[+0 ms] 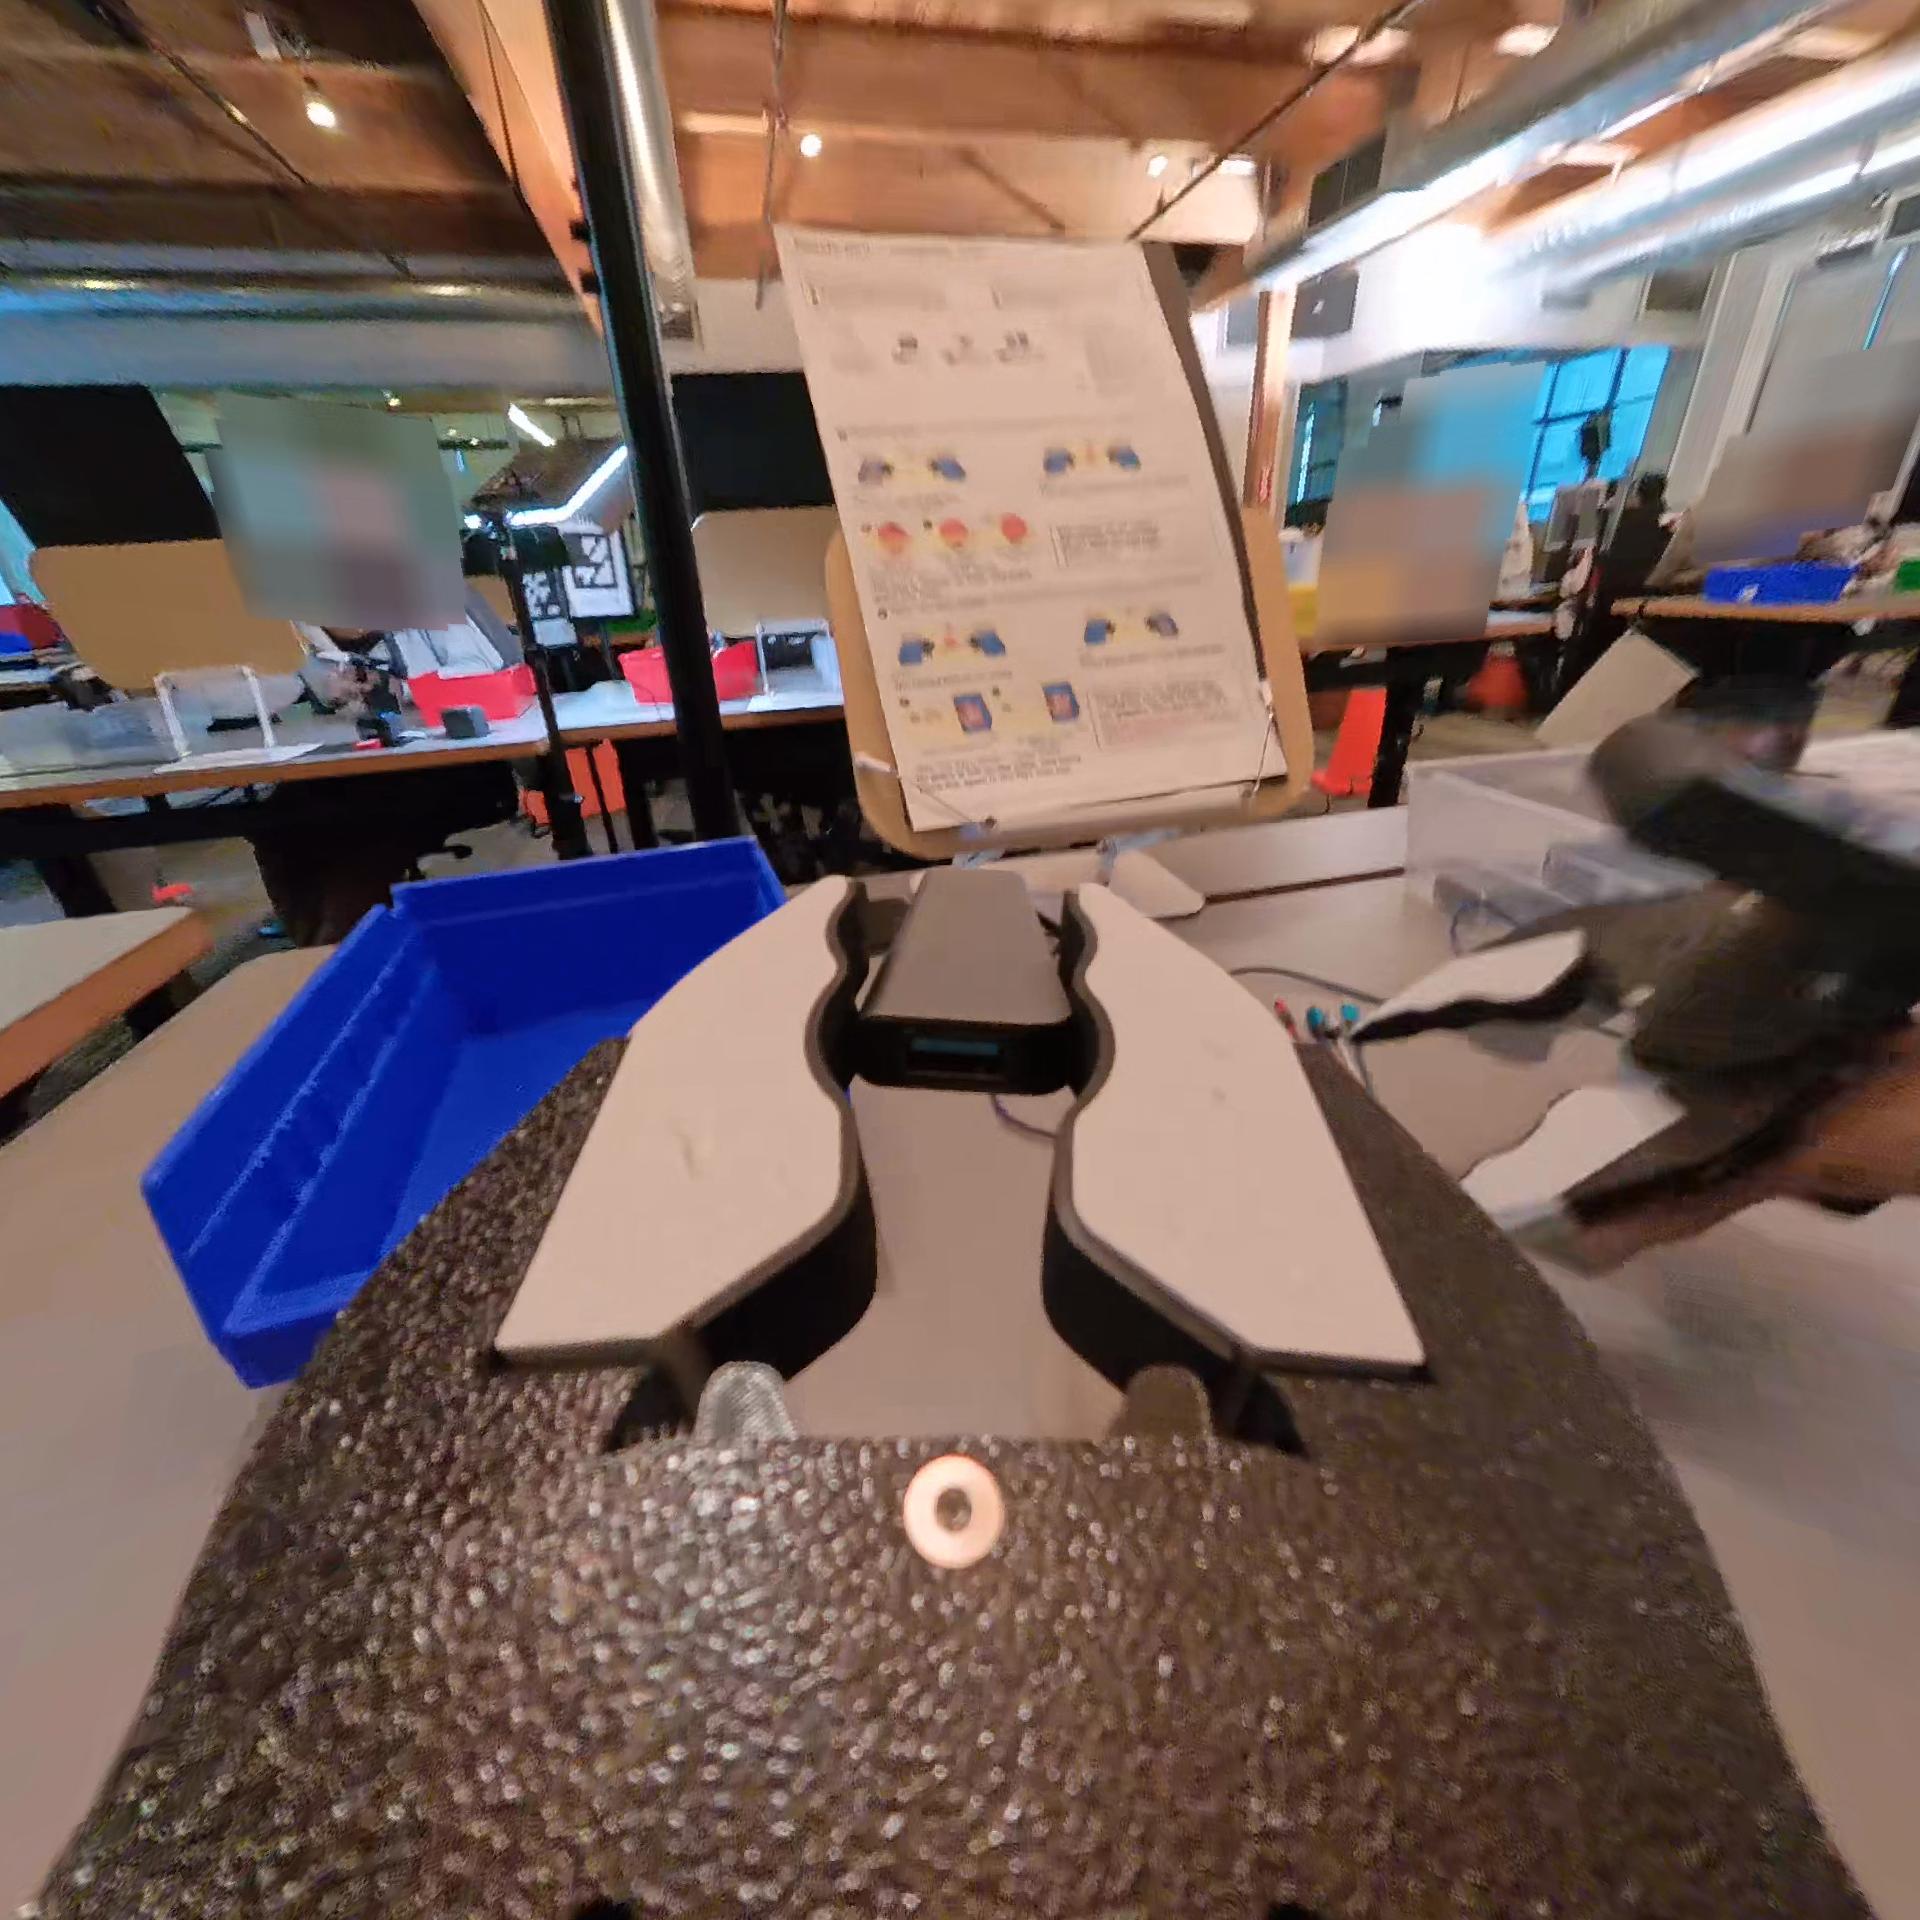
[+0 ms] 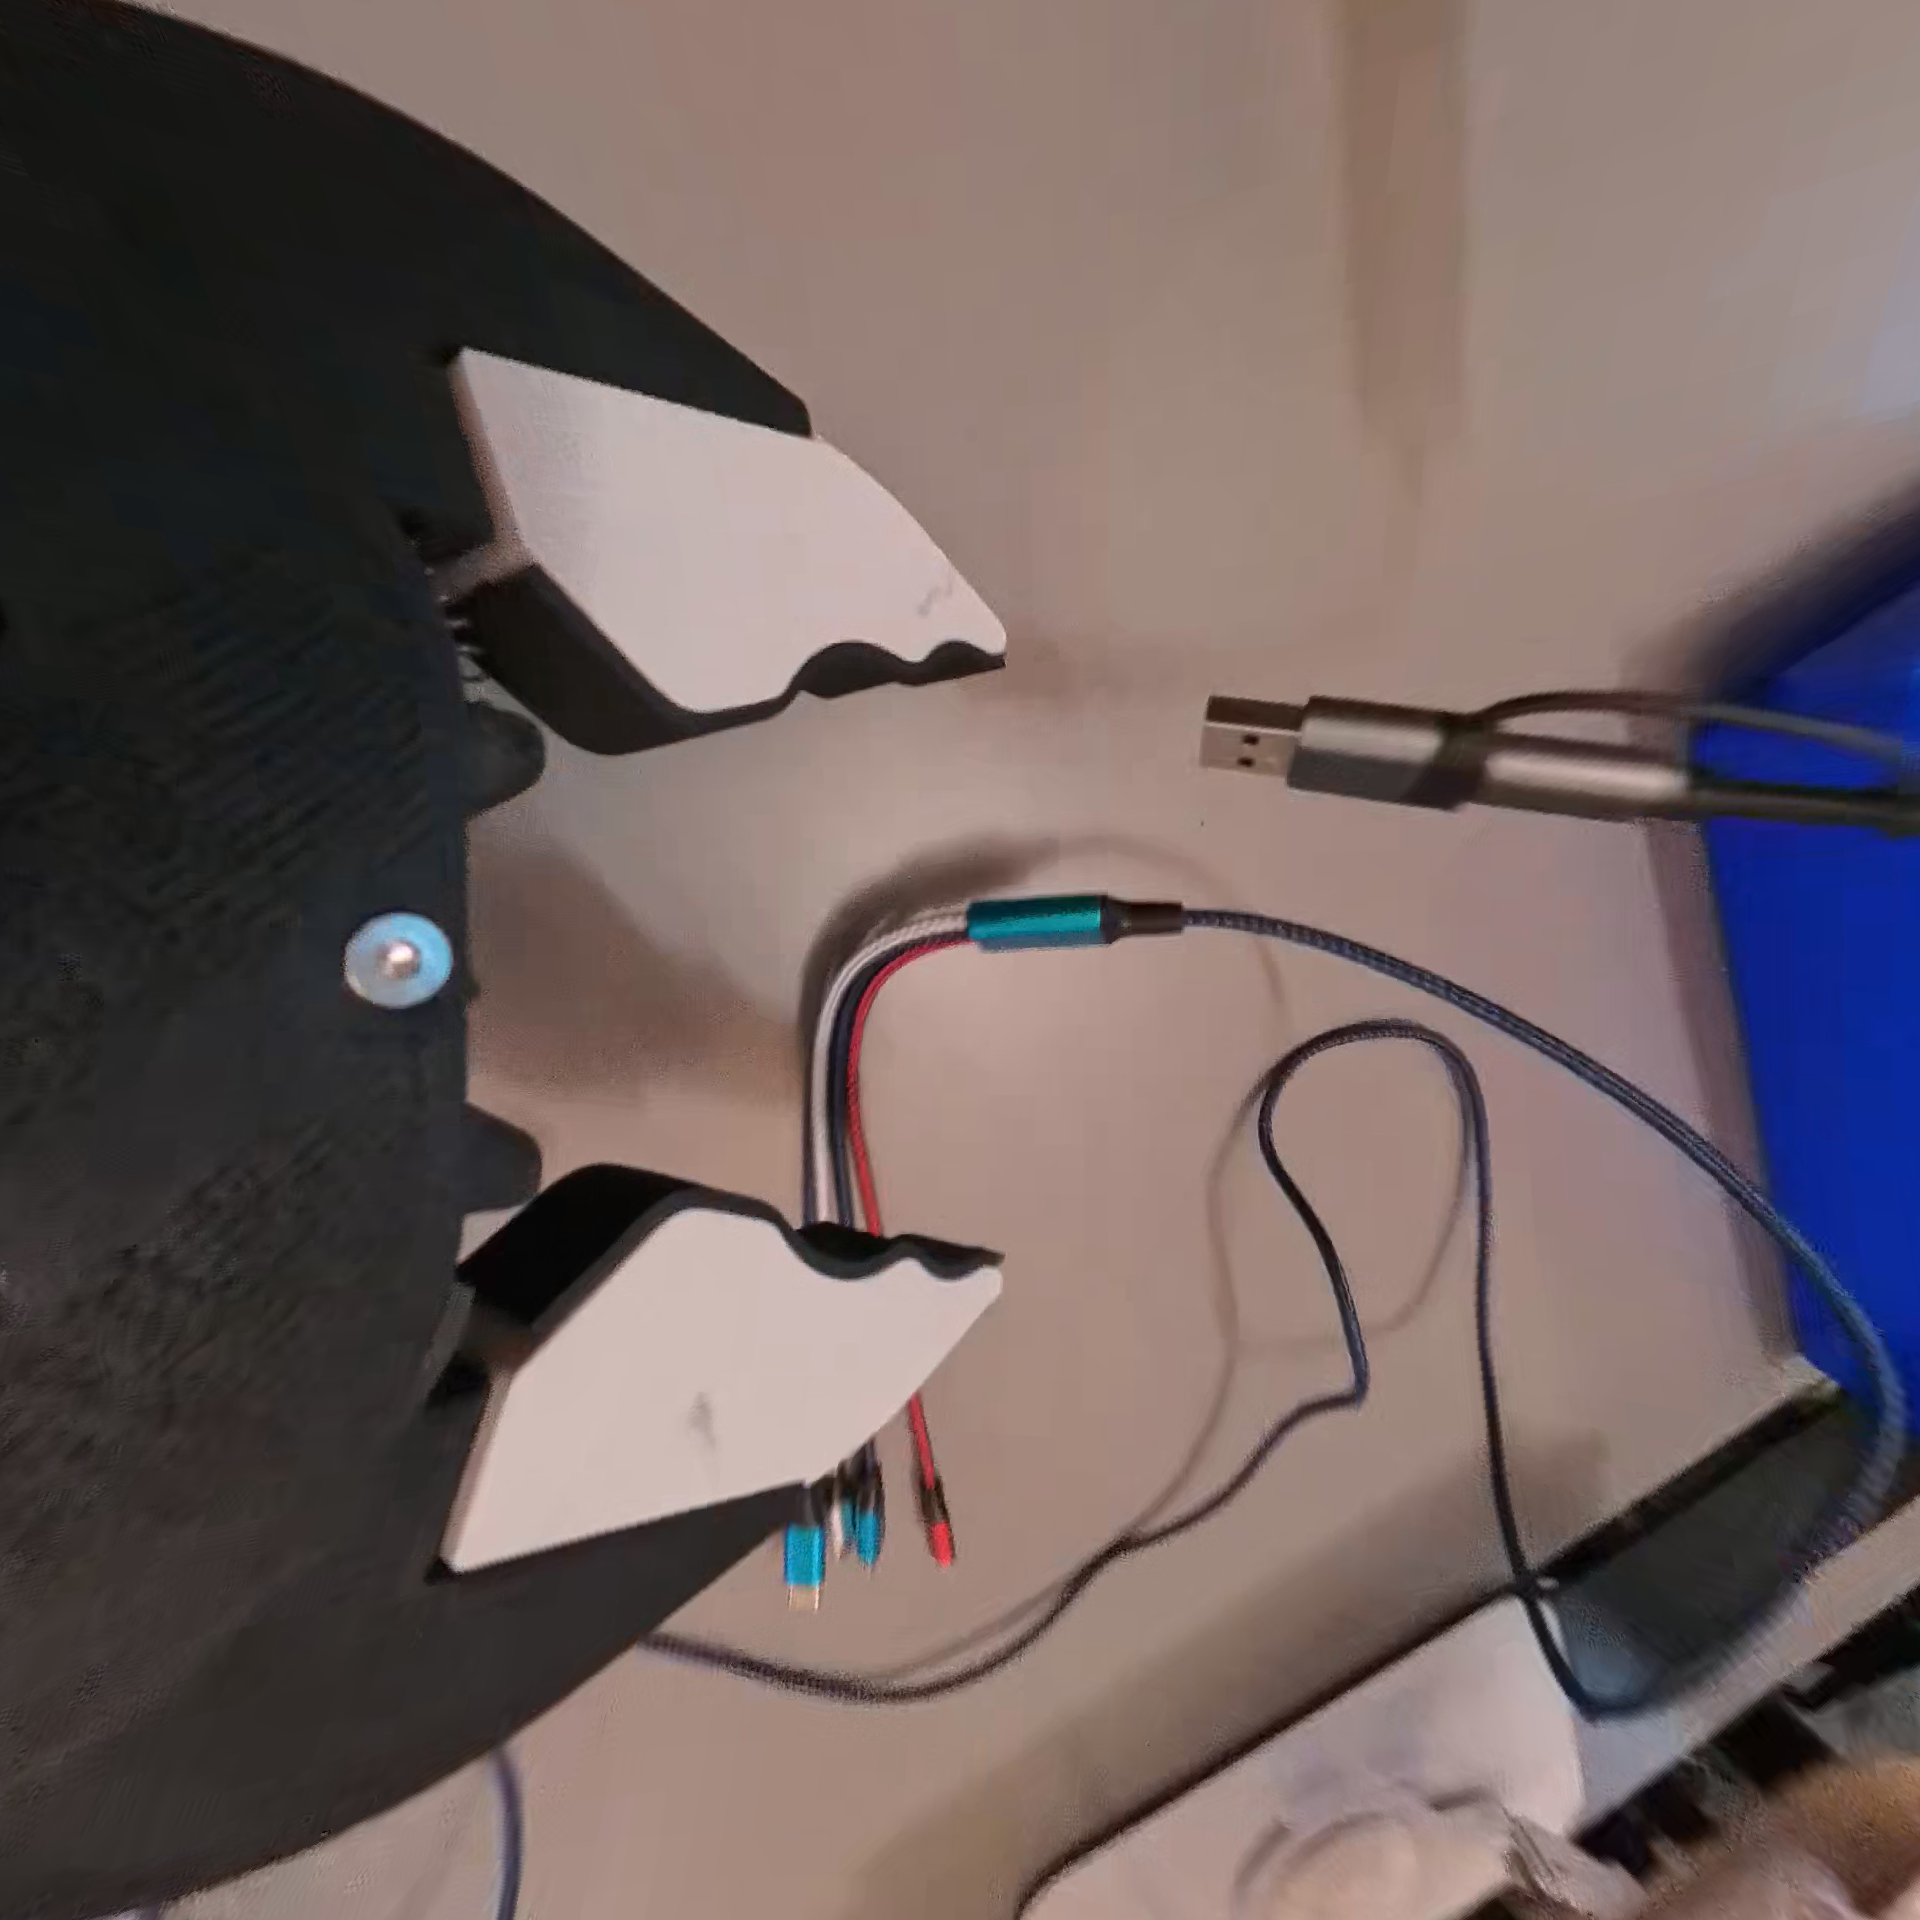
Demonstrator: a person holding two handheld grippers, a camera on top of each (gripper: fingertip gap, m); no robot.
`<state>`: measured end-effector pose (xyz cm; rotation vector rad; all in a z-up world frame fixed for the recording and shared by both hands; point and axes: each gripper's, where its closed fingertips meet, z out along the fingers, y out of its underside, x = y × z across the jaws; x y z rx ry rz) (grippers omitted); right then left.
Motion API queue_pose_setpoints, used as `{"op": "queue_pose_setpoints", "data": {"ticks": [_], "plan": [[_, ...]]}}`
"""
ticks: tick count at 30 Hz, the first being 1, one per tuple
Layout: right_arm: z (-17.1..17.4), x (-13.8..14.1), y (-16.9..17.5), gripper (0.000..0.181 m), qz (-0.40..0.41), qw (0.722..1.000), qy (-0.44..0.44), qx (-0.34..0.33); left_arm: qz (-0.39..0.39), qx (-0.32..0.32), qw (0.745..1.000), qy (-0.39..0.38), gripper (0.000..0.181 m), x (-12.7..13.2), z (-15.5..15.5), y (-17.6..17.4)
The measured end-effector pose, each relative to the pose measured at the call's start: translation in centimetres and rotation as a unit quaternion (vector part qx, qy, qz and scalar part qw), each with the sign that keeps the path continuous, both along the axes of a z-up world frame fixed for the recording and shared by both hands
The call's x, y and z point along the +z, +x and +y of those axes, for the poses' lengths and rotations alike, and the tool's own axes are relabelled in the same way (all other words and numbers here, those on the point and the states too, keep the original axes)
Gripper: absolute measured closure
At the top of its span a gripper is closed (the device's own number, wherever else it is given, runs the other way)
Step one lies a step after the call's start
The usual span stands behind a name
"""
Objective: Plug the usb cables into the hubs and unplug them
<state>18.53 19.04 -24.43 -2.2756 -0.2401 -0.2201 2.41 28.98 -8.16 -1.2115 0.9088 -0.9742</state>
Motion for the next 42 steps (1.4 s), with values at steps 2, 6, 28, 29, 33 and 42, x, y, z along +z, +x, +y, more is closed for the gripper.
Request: {"op": "queue_pose_setpoints", "data": {"ticks": [2, 6, 28, 29, 33, 42], "plan": [[1.2, -0.8, -0.5, 0.093, 0.009, 1.0, 0.014, -0.014, -0.02, -0.014, 1.0, -0.01, 0.147, 1.0, -0.2, -0.6], [2.7, -0.3, 0.6, 0.166, -0.033, 0.998, 0.033, -0.033, -0.029, -0.024, 0.999, -0.019, 0.147, 1.2, -0.1, -0.9], [-5.2, 22.6, 10.3, 0.174, -0.176, 0.946, 0.26, -0.08, -0.049, -0.022, 0.997, -0.051, 0.147, 1.5, 1.7, -2.3], [-6.8, 24.9, 11.5, 0.173, -0.198, 0.936, 0.274, -0.098, -0.049, -0.023, 0.997, -0.052, 0.147, 1.5, 1.7, -2.2], [-14.3, 31.6, 15.8, 0.174, -0.249, 0.9, 0.315, -0.17, -0.048, -0.03, 0.997, -0.052, 0.147, 1.5, 1.3, -1.9], [-21.5, 18.2, 23.4, 0.174, -0.069, 0.951, 0.205, -0.223, -0.041, -0.046, 0.996, -0.058, 0.147, 1.1, 0.3, -1.0]]}}
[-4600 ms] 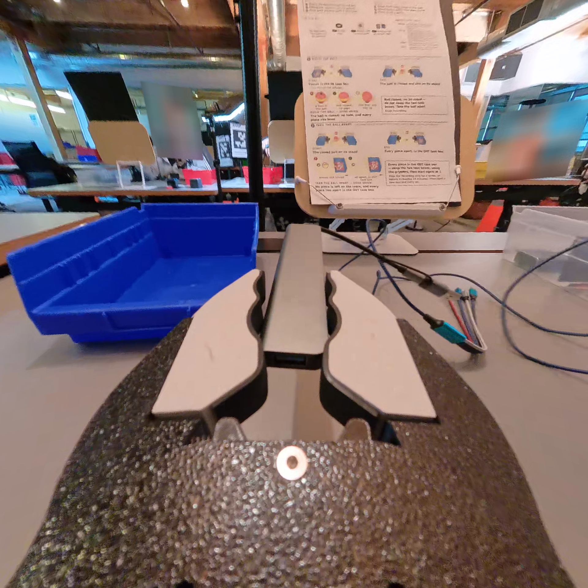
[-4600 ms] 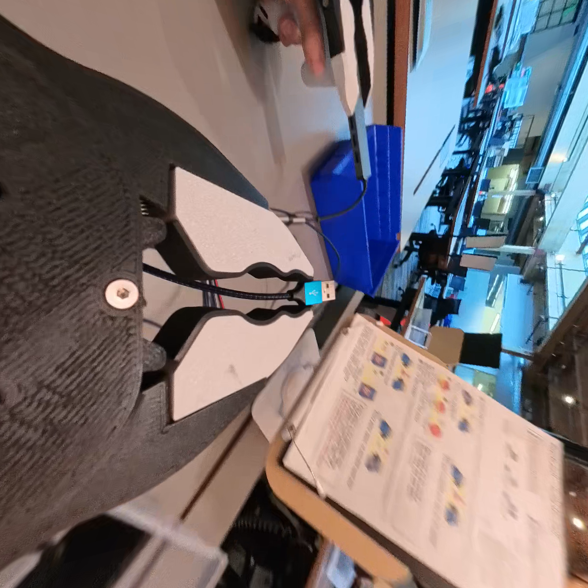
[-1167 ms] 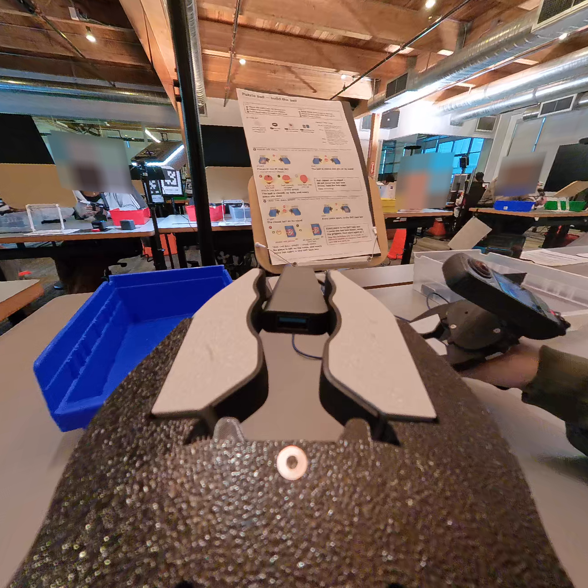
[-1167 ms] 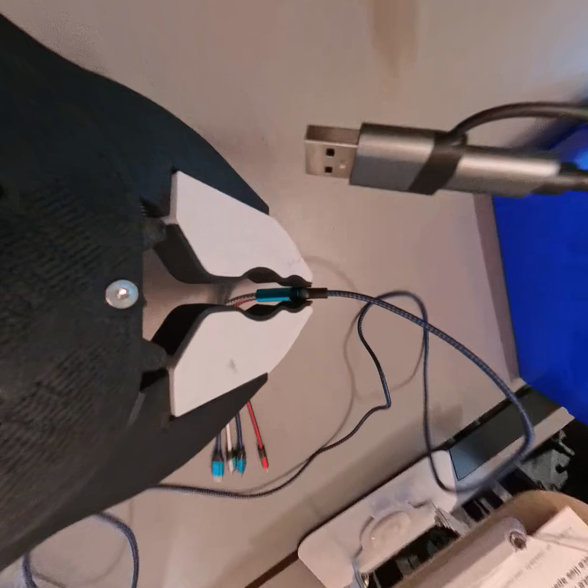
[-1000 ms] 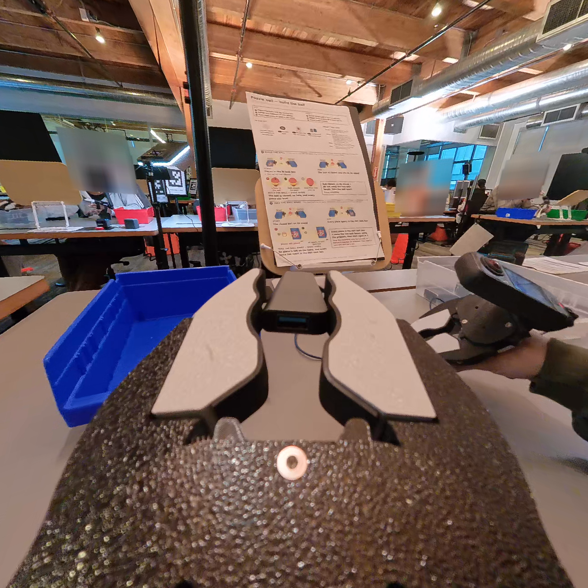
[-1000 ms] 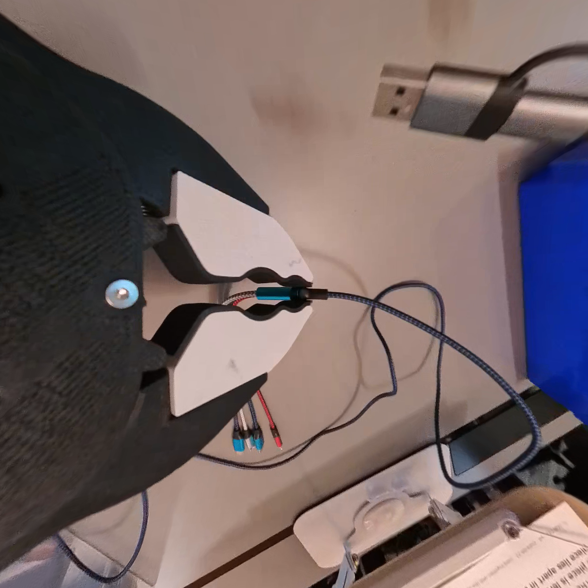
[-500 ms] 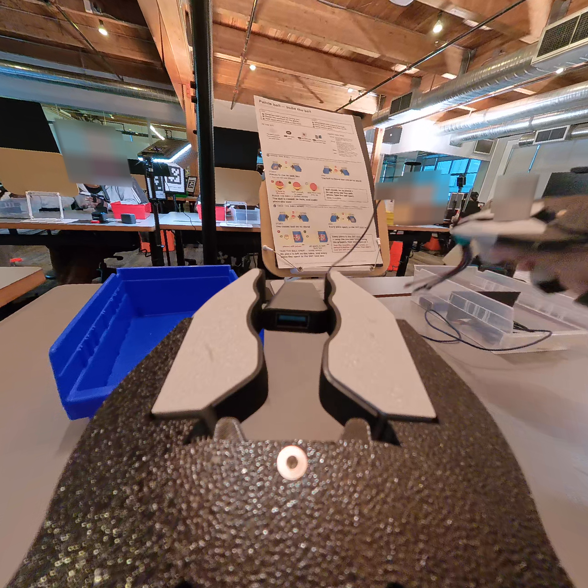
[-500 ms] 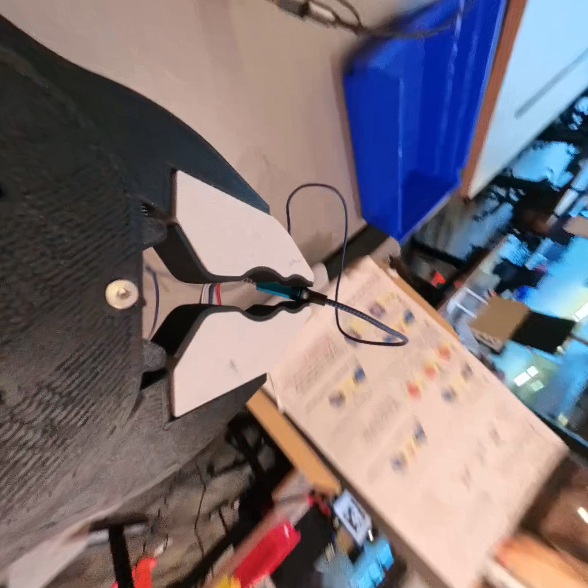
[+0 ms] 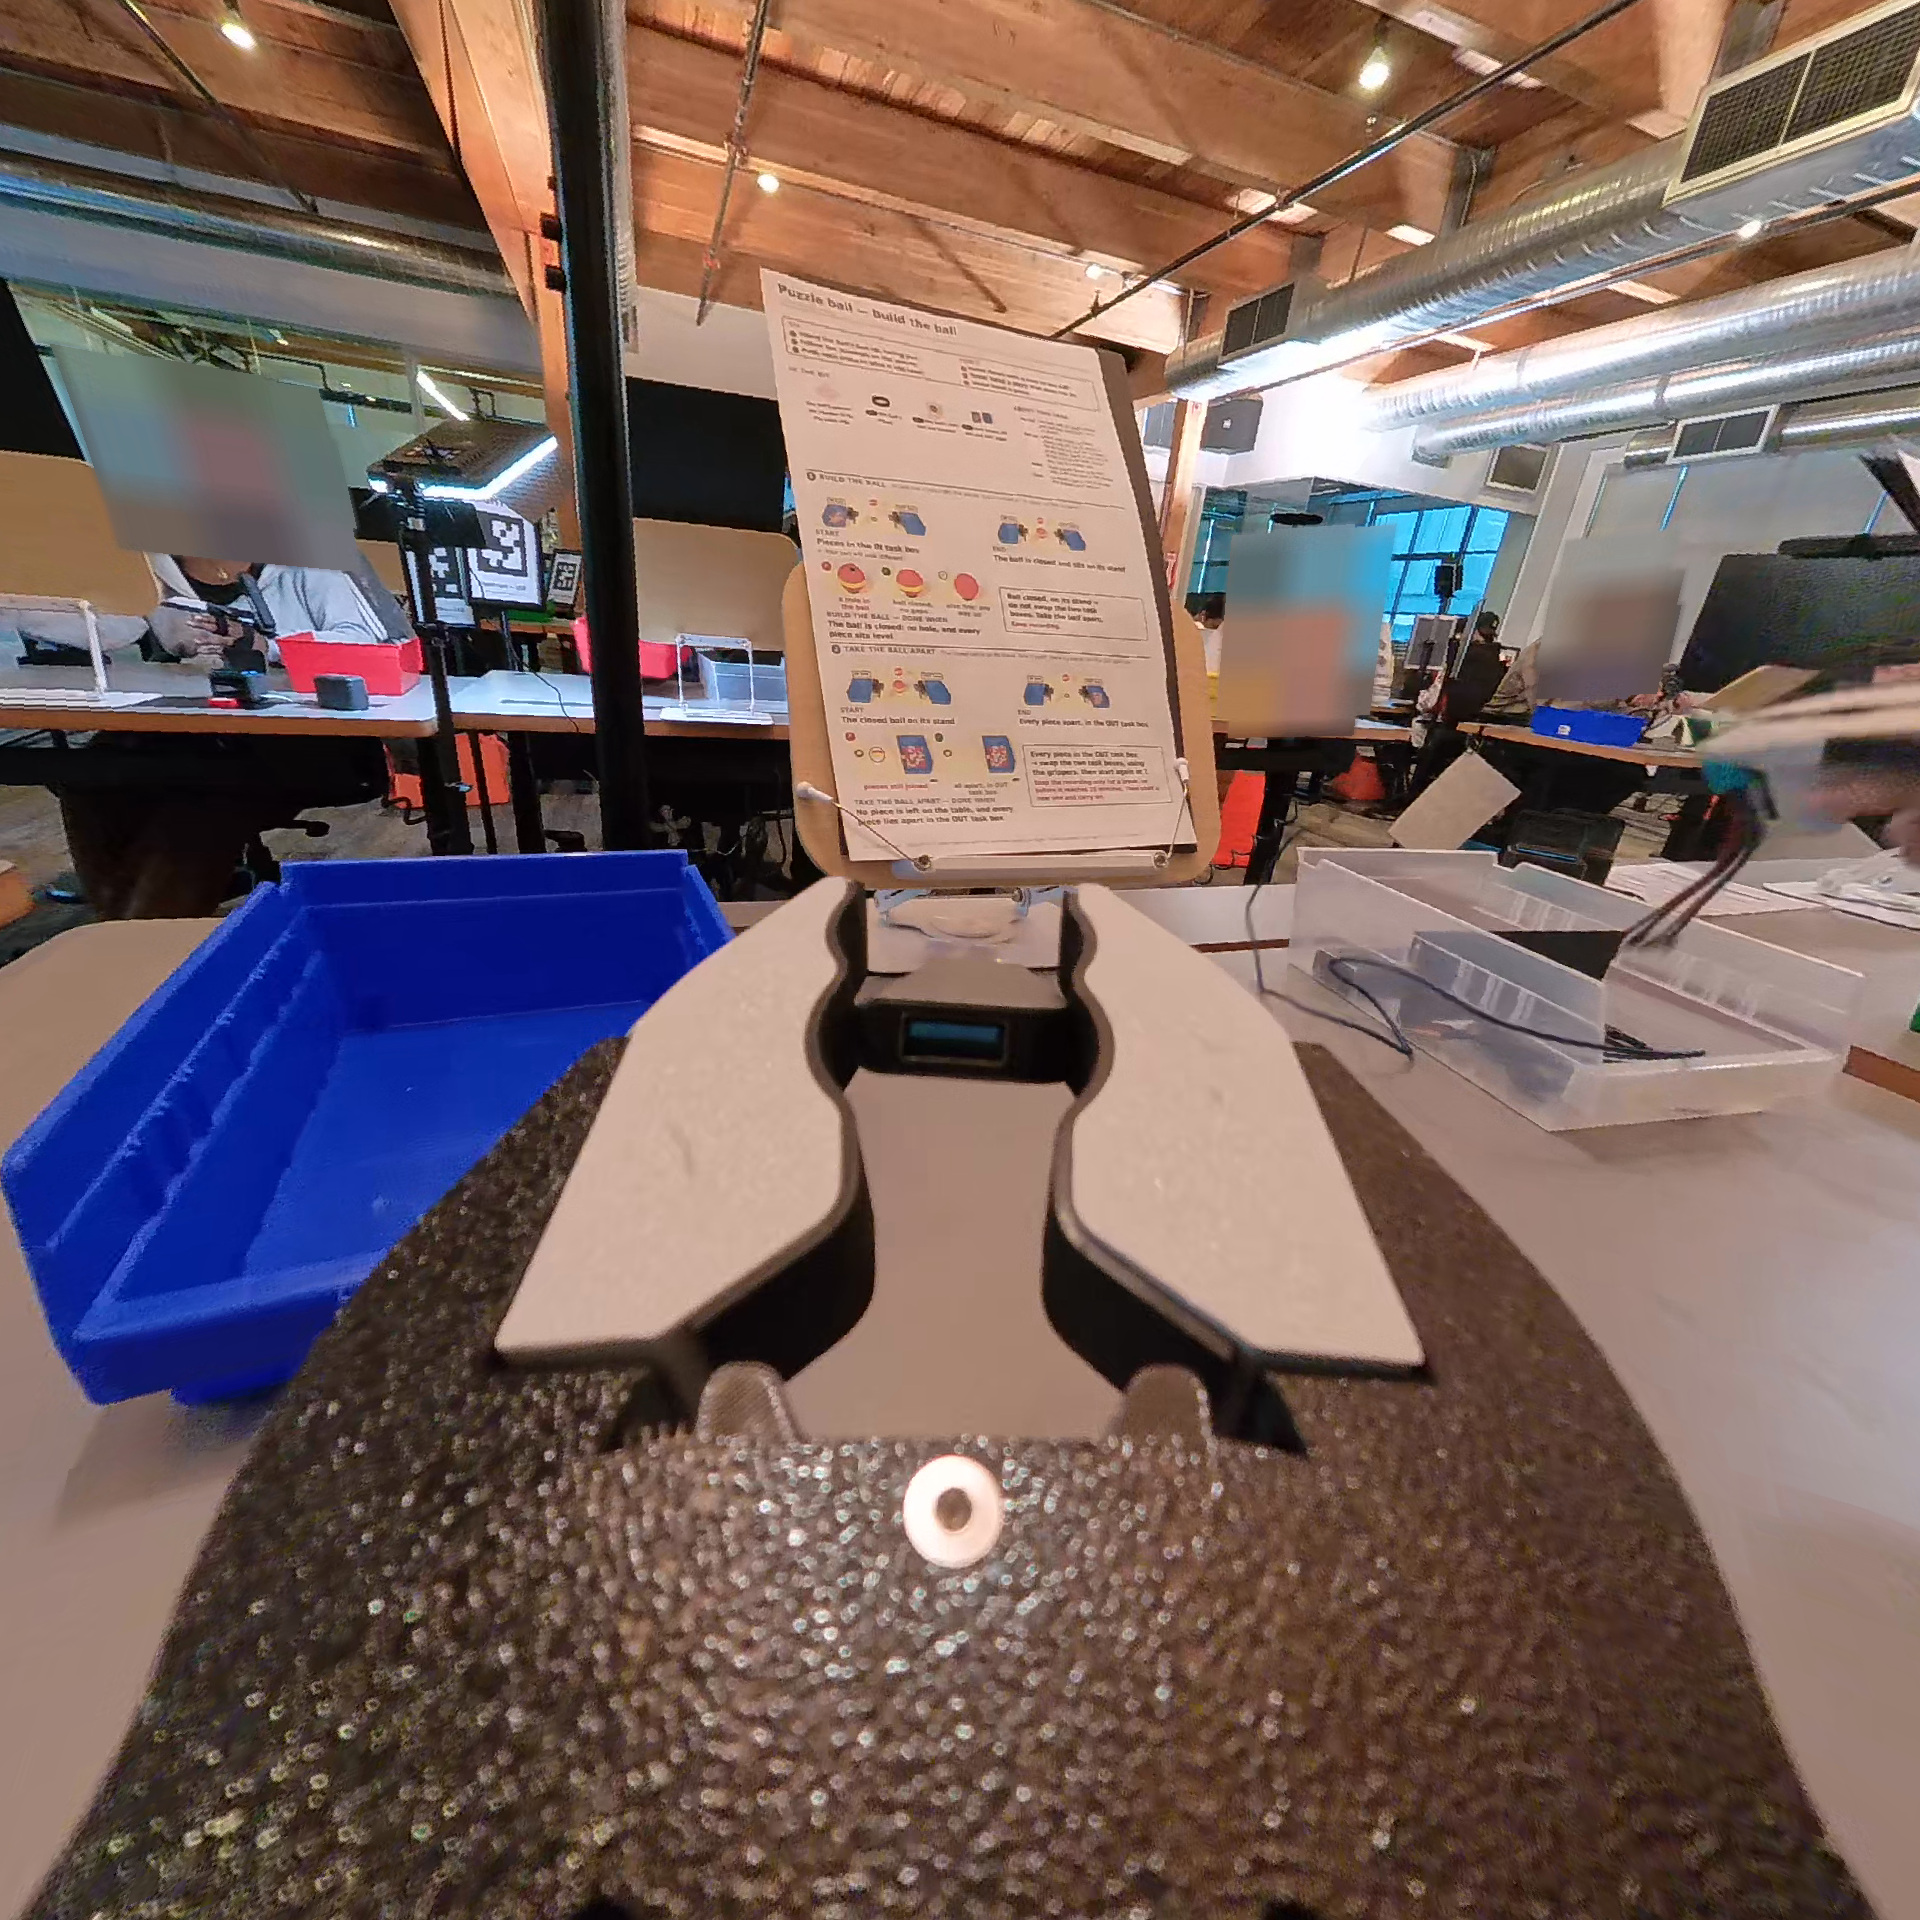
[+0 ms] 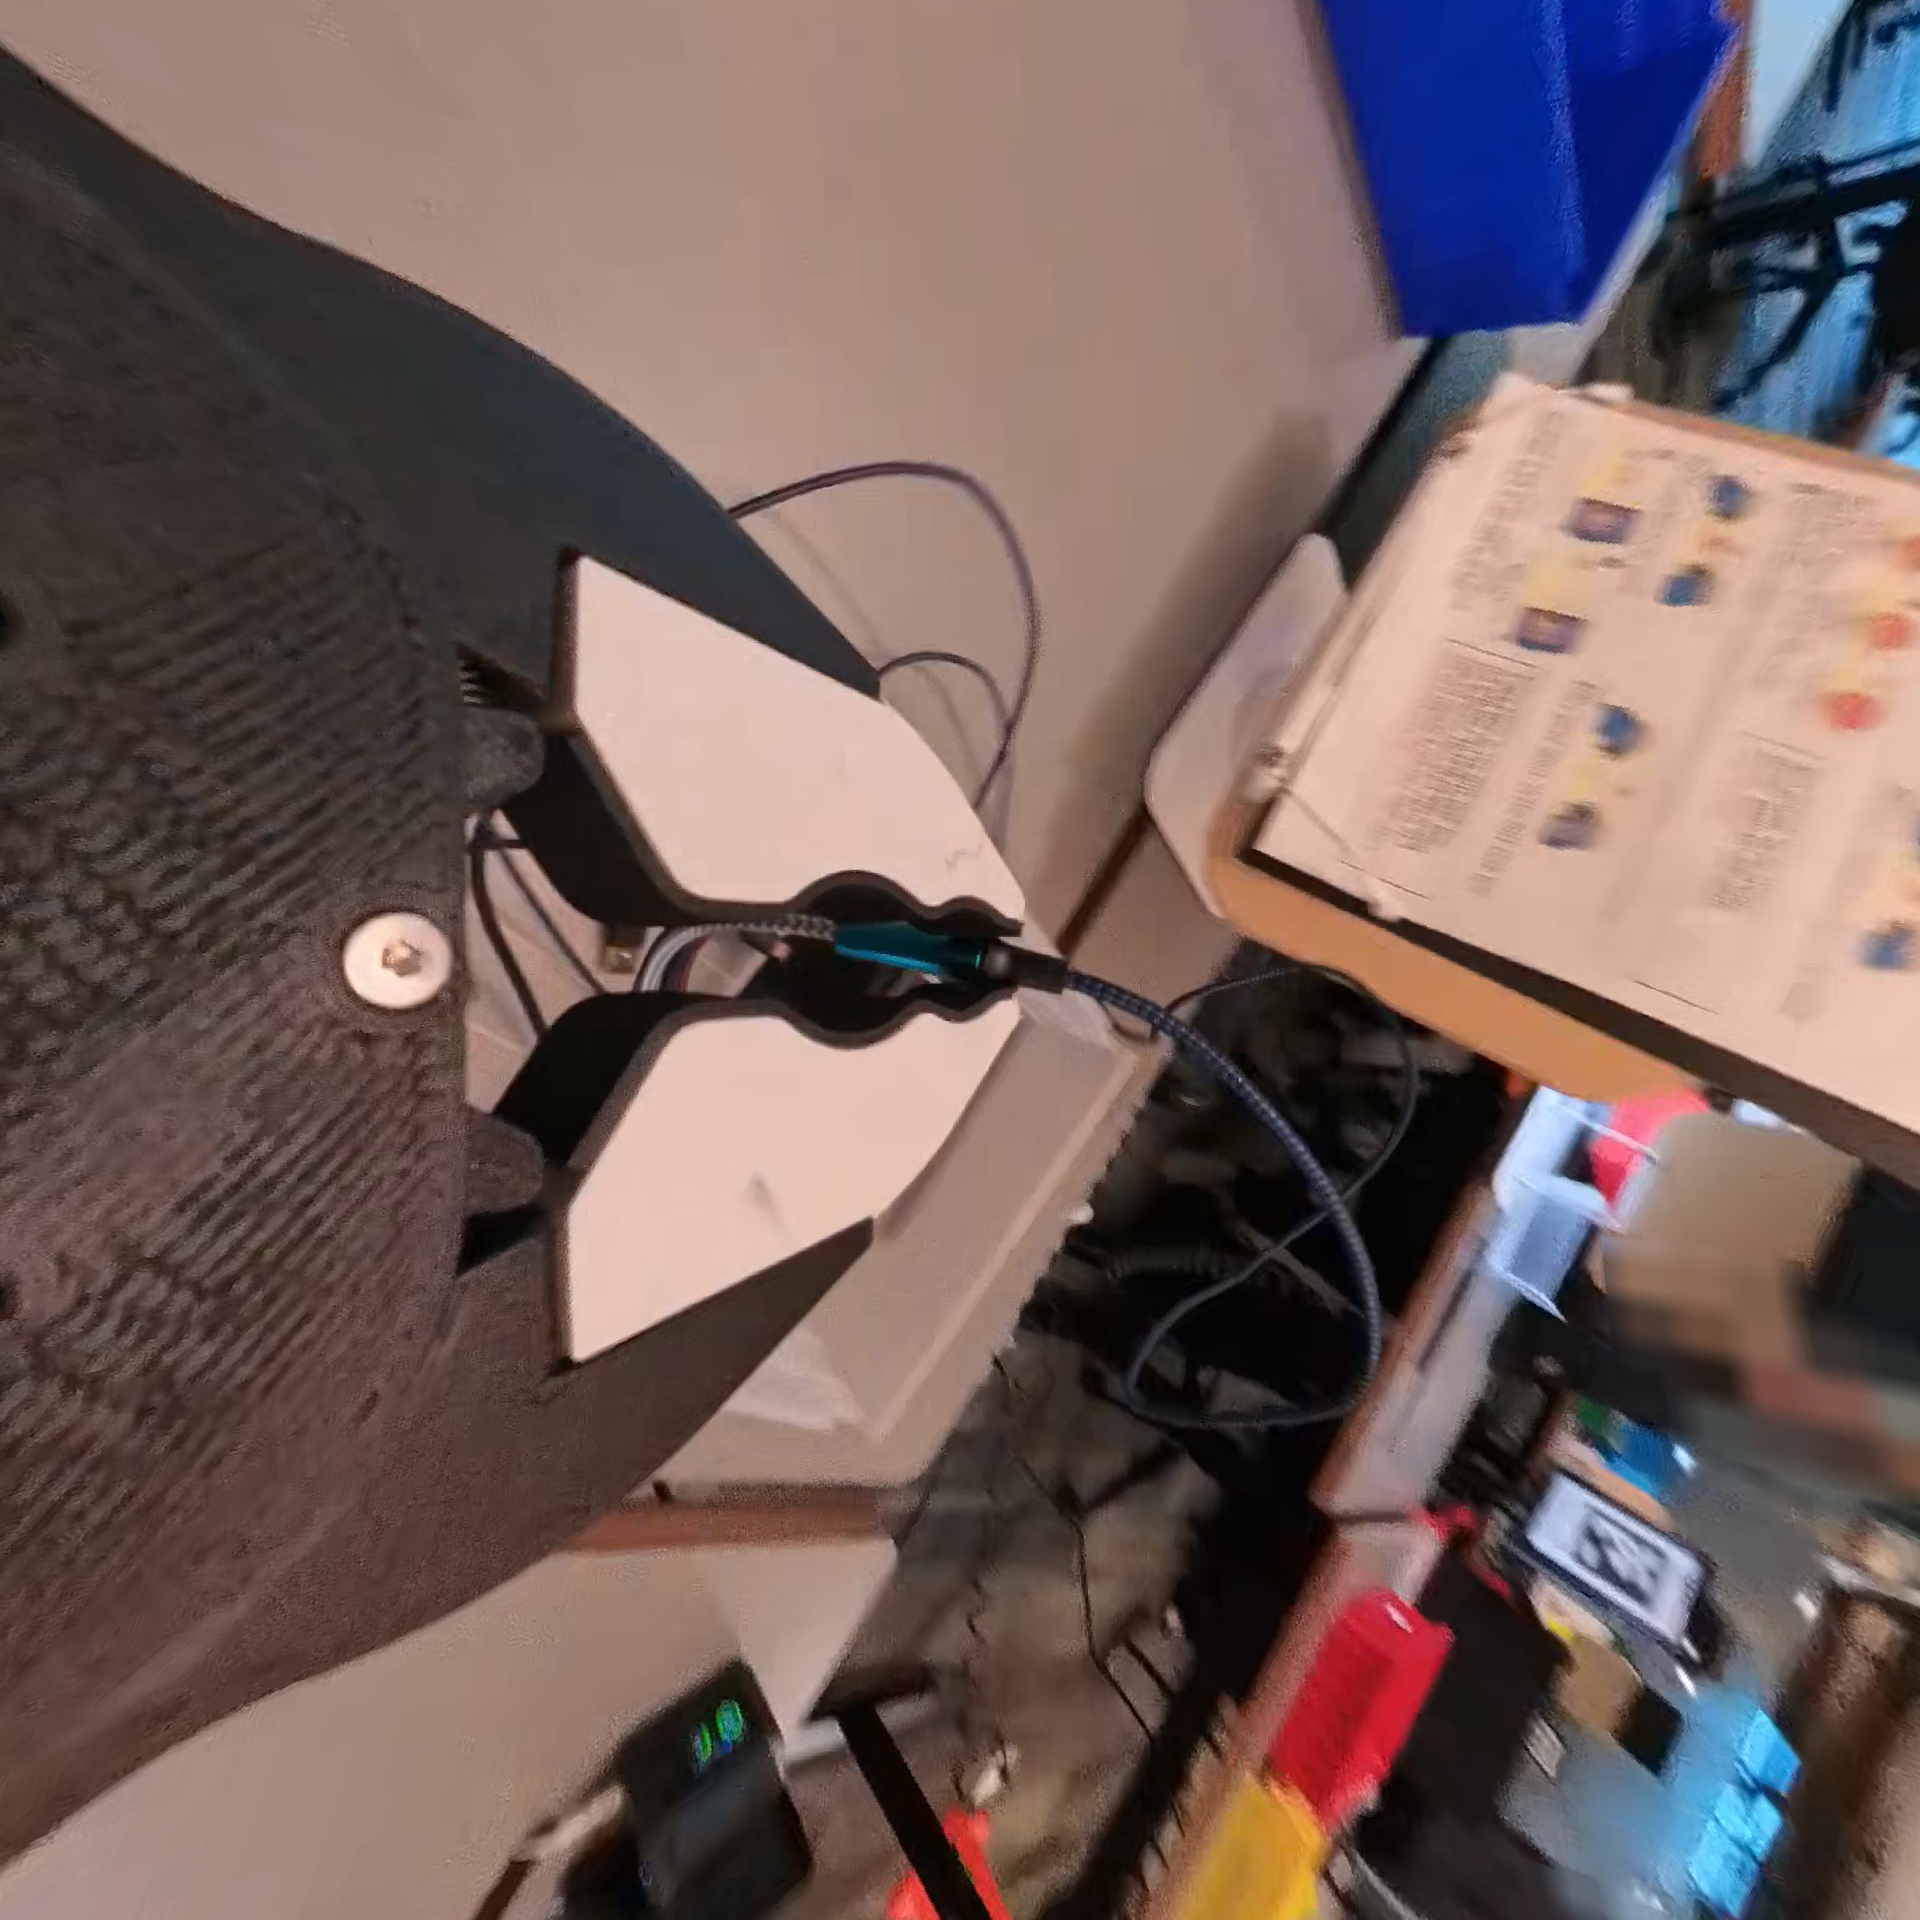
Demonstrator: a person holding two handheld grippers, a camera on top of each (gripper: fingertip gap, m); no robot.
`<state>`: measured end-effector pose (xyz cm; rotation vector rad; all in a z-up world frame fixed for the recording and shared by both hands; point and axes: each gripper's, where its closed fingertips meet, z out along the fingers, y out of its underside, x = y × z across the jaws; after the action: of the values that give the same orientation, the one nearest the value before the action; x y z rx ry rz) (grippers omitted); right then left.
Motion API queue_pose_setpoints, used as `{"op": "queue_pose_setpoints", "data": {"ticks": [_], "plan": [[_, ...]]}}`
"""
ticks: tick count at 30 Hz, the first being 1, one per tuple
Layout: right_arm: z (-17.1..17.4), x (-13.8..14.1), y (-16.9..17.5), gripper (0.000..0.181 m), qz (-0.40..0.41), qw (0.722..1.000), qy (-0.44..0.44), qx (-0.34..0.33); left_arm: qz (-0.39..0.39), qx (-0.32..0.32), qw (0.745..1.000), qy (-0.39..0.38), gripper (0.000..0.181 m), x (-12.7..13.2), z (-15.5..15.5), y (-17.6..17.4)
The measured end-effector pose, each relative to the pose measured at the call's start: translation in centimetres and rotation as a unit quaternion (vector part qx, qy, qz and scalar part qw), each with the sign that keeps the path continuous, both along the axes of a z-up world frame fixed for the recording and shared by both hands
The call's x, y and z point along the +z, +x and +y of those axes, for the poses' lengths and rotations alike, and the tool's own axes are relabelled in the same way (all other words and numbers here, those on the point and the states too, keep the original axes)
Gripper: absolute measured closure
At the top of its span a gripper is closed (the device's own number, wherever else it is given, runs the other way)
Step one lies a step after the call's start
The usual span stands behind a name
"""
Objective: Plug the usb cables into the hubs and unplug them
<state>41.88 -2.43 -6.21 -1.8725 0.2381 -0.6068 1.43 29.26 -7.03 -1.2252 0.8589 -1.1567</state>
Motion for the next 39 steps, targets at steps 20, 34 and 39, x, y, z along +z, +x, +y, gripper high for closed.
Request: {"op": "queue_pose_setpoints", "data": {"ticks": [20, 34, 39], "plan": [[-2.8, -12.4, -2.1, 0.11, 0.059, 0.945, -0.307, 0.093, 0.02, -0.021, 1.0, -0.004, 0.147, -1.3, -1.3, 1.5], [11.3, -9.3, -6.2, 0.082, 0.023, 0.895, -0.381, 0.233, 0.025, -0.038, 0.999, -0.024, 0.147, -2.3, -1.2, 2.0], [16.5, -10.5, -8.7, 0.066, 0.13, 0.859, -0.388, 0.308, 0.027, -0.039, 0.999, -0.016, 0.147, -2.2, -1.2, 1.9]]}}
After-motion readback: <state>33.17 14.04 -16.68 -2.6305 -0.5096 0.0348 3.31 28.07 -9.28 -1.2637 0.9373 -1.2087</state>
